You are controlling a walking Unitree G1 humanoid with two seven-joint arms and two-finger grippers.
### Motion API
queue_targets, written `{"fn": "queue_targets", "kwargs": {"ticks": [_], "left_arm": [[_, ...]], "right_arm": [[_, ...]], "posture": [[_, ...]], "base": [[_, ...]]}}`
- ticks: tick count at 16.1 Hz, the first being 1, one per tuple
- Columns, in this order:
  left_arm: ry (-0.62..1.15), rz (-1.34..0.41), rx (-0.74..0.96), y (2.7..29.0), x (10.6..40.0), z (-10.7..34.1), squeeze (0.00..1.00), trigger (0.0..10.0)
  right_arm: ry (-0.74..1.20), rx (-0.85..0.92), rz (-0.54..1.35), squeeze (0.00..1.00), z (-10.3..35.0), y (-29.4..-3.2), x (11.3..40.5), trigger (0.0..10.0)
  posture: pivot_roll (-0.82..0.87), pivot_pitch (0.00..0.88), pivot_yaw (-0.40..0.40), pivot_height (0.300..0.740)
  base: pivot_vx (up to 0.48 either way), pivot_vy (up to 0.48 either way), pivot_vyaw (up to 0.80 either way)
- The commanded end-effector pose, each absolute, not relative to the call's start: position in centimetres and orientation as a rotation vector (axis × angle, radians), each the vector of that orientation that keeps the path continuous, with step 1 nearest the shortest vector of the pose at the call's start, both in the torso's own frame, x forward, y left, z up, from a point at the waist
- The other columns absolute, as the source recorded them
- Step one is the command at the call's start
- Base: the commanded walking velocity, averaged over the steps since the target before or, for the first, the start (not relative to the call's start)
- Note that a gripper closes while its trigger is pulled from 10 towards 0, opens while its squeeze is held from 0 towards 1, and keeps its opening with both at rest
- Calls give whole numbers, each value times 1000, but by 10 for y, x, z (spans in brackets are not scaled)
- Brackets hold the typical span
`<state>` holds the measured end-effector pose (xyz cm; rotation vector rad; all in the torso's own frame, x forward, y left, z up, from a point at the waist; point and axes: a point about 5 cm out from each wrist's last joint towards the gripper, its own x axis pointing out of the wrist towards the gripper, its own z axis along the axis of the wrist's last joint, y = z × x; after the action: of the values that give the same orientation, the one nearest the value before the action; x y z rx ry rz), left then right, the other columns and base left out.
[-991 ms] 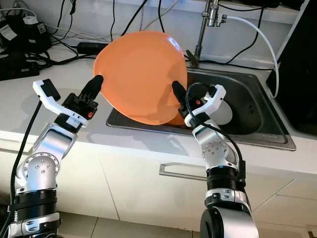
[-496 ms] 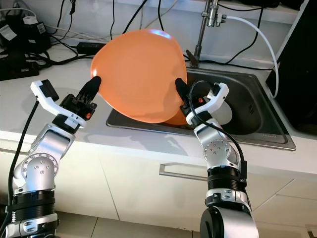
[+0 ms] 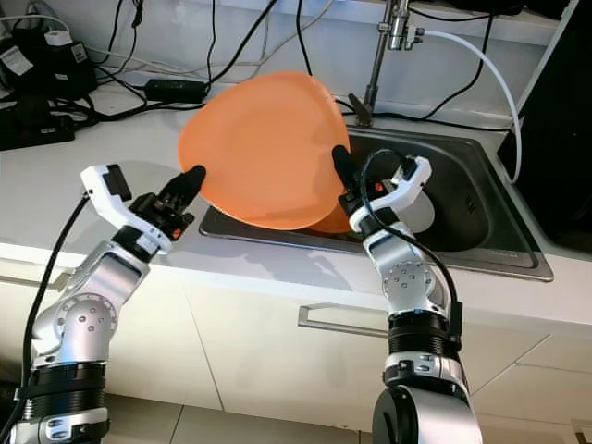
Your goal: Kitchen organization
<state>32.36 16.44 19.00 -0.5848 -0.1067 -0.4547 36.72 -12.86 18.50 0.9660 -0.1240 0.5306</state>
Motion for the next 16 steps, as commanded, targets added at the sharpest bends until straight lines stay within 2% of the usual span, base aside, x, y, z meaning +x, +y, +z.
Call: {"fn": "queue_targets", "kwargs": {"ticks": [1, 2, 3, 5, 6, 7, 8, 10, 11, 12, 13, 16], "left_arm": [[-96, -518, -571, 151, 325, 194, 1000, 10000], [-75, -537, -536, 149, 324, 192, 1000, 10000], [-16, -565, -409, 143, 321, 185, 1000, 10000], [13, -573, -358, 140, 320, 181, 1000, 10000], [43, -600, -291, 135, 317, 175, 1000, 10000], [47, -608, -278, 133, 316, 175, 525, 10000], [55, -642, -224, 129, 314, 174, 0, 10000], [66, -664, -193, 126, 312, 172, 0, 10000], [69, -665, -186, 126, 312, 172, 0, 10000], [72, -668, -177, 125, 311, 171, 0, 10000], [80, -676, -151, 123, 310, 169, 0, 10000], [90, -675, -116, 123, 309, 167, 0, 10000]], "right_arm": [[-154, 978, 530, 0, 196, -130, 369, 0], [-164, 982, 512, 0, 197, -132, 370, 0], [-178, 990, 468, 0, 198, -137, 372, 0], [-182, 997, 447, 0, 197, -139, 373, 0], [-192, 1013, 379, 0, 196, -147, 376, 0], [-195, 1016, 365, 0, 196, -148, 377, 0], [-205, 1010, 317, 0, 196, -154, 378, 0], [-218, 983, 269, 0, 196, -159, 379, 0], [-217, 963, 254, 0, 196, -160, 380, 4078], [-212, 918, 239, 0, 195, -160, 381, 10000], [-218, 837, 214, 0, 194, -161, 381, 10000], [-237, 803, 152, 0, 194, -165, 383, 10000]], "posture": [[112, 0, -27, 740], [112, 0, -27, 740], [114, 0, -30, 740], [114, 0, -30, 740], [114, 0, -30, 740], [114, 0, -30, 740], [115, 0, -30, 740], [116, 0, -30, 740], [115, 0, -30, 740], [114, 0, -30, 740], [119, 0, -31, 740], [121, 0, -30, 740]], "base": [[0, 0, 0], [0, 0, 0], [0, 0, 0], [0, 0, 0], [0, 0, 0], [0, 0, 0], [0, 0, 0], [0, 0, 0], [0, 0, 0], [0, 0, 0], [0, 0, 0], [0, 0, 0]]}}
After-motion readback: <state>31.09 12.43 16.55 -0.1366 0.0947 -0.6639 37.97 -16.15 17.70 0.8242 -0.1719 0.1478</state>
